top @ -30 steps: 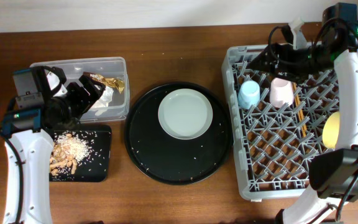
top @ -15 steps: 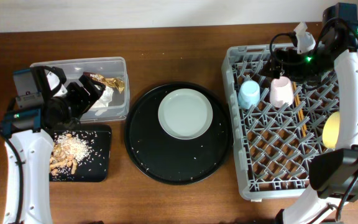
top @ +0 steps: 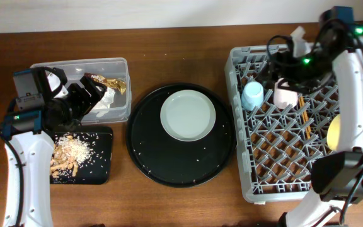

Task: Sort waste into correct bins and load items into the dishwasher rack
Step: 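Move the right gripper to the white plate and grasp its edge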

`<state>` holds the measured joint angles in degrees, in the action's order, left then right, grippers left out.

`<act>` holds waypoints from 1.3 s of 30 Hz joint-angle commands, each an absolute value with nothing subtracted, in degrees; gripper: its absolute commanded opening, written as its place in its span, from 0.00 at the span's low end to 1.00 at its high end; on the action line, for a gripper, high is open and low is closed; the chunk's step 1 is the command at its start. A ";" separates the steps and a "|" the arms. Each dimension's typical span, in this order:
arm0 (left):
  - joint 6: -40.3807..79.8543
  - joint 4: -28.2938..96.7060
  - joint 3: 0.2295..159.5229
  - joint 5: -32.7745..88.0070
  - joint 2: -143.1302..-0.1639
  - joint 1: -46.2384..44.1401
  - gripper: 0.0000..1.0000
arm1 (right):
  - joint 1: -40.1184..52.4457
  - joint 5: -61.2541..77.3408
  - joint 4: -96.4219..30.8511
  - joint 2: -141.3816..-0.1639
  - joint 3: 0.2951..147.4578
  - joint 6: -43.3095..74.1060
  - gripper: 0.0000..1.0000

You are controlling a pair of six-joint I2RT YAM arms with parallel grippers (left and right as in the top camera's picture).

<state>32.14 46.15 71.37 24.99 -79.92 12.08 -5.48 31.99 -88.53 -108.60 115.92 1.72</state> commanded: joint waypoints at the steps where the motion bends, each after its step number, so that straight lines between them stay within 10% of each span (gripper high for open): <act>1: 32.01 46.17 71.40 25.02 -79.37 12.21 0.99 | 5.08 28.16 -87.05 -108.16 115.26 1.67 0.32; 11: 32.01 46.15 71.40 25.02 -79.37 12.21 0.99 | 31.38 -11.27 -78.06 -113.10 114.63 26.28 0.48; 39: 32.01 46.17 71.40 25.02 -79.37 12.21 0.99 | 45.50 -3.64 -69.49 -130.67 114.63 25.50 0.55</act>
<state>32.14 46.15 71.35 24.99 -79.92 12.08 44.34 -2.09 -70.22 -129.93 114.85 25.47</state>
